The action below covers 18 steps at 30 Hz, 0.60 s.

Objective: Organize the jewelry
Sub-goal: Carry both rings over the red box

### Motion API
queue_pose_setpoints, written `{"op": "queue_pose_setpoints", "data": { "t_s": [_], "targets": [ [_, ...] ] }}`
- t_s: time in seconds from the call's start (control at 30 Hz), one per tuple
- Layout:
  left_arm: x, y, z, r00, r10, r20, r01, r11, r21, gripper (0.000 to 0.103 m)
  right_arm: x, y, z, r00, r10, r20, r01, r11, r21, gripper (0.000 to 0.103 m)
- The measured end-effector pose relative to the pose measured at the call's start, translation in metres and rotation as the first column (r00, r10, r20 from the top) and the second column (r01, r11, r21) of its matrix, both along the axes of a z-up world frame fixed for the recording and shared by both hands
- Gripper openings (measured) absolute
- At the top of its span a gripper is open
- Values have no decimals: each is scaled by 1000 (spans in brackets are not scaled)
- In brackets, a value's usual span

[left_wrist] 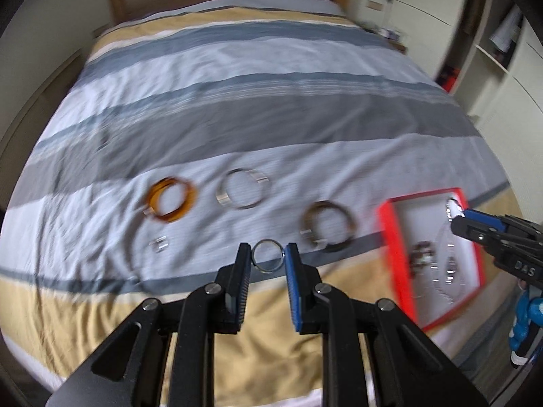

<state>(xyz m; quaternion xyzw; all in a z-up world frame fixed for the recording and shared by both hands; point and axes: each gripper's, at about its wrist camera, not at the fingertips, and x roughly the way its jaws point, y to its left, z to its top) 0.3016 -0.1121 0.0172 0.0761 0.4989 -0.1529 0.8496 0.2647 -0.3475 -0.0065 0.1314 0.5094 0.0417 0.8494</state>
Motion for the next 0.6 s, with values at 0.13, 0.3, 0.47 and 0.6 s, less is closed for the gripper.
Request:
{"op": "queue_pose_setpoints", "data": {
  "t_s": [0.13, 0.3, 0.47, 0.6],
  "targets": [
    [2, -51, -4, 996, -93, -6, 93, 995, -20, 19, -11, -45, -5, 997, -74, -14, 74, 997, -20, 36],
    [0, -111, -20, 979, -205, -22, 204, 978, -30, 19, -14, -84, -22, 991, -123, -46, 122, 992, -42, 36],
    [-1, -163, -49, 950, -304, -67, 302, 953, -41, 19, -9, -110, -44, 988, -136, -79, 131, 989, -64, 36],
    [-2, -196, -71, 929, -355, -108, 354, 935, -35, 19, -2, -125, -63, 984, -140, -109, 134, 989, -63, 36]
  ]
}}
